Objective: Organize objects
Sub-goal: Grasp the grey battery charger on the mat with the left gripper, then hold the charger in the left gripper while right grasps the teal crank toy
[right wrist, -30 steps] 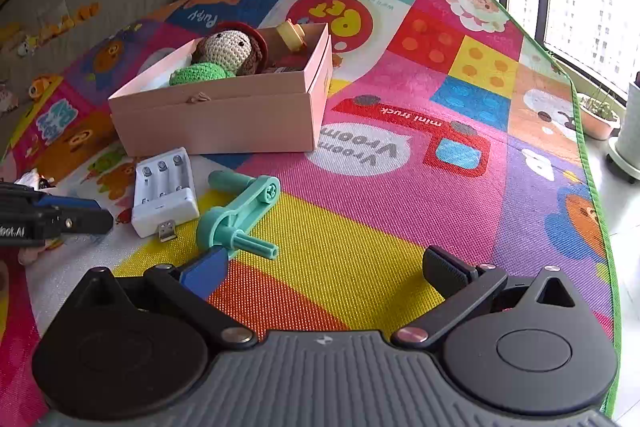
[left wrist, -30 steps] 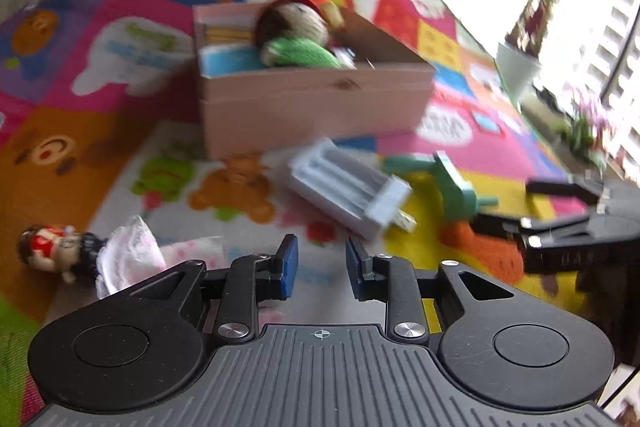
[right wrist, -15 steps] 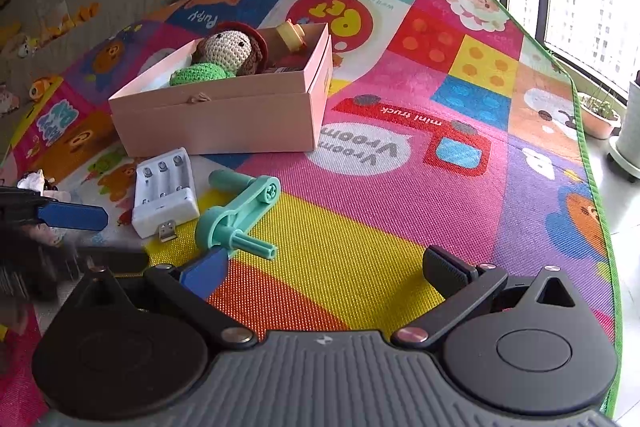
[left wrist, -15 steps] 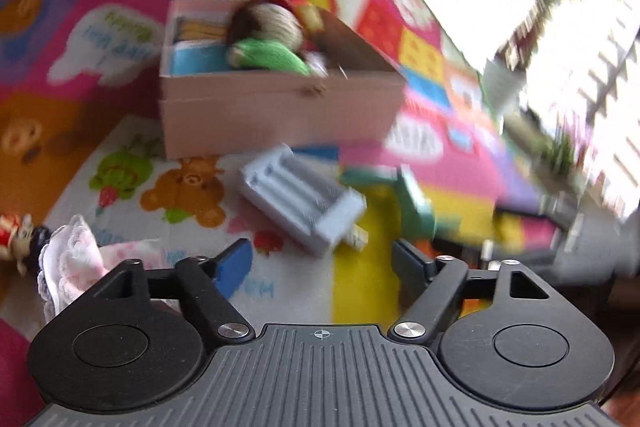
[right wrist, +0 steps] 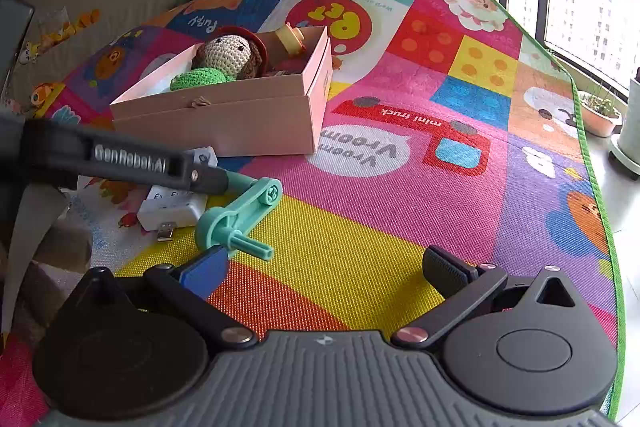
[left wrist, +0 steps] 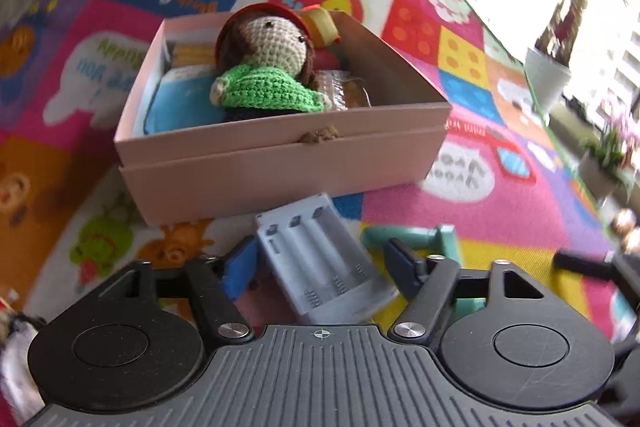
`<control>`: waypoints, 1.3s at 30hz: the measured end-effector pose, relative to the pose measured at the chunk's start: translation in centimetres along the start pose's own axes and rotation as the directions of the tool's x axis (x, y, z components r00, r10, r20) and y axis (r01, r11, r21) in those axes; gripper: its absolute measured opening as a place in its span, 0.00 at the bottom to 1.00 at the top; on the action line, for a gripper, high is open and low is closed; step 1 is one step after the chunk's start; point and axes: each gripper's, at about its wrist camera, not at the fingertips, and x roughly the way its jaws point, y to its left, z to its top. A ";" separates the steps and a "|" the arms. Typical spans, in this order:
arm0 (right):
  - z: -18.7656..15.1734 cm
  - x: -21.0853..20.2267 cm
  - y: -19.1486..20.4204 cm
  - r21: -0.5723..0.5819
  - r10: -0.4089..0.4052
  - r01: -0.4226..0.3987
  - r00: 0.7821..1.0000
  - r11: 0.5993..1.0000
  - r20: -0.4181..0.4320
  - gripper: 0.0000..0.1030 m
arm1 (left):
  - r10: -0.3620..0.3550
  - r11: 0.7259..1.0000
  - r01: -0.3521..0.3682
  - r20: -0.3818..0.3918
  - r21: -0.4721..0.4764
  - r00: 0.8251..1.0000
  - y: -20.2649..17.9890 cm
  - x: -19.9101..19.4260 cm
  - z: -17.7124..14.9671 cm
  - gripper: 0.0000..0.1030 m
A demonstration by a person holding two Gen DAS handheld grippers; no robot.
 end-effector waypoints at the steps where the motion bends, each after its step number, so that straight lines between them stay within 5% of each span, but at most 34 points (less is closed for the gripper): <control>1: 0.0 0.0 0.0 0.000 0.000 0.000 1.000 1.000 0.000 1.00 | 0.003 1.000 -0.004 0.010 0.026 1.000 0.1 -0.2 -0.4 0.61; 4: 0.0 0.0 0.0 0.000 0.000 0.000 1.000 1.000 0.001 1.00 | 0.026 0.997 -0.029 0.038 0.068 0.999 0.9 -1.1 -1.5 0.53; 17: 0.1 0.3 0.7 -0.031 -0.034 0.033 0.999 0.999 -0.023 1.00 | 0.030 0.998 -0.034 0.058 0.061 0.998 2.6 -1.9 -2.1 0.51; 24: 0.5 0.4 2.9 -0.063 0.083 -0.085 0.996 0.994 -0.039 0.97 | -0.007 0.997 0.003 0.051 0.074 0.999 3.5 -3.7 -3.8 0.51; 31: 1.7 0.9 1.6 -0.136 -0.116 0.118 0.993 0.984 0.022 0.87 | -0.017 0.999 0.015 0.066 0.039 0.998 4.0 -4.7 -4.8 0.51; 39: 2.5 1.5 1.1 0.006 0.029 -0.029 1.000 1.000 -0.010 0.84 | 0.001 0.999 -0.004 0.083 0.032 0.997 3.7 -4.7 -5.1 0.51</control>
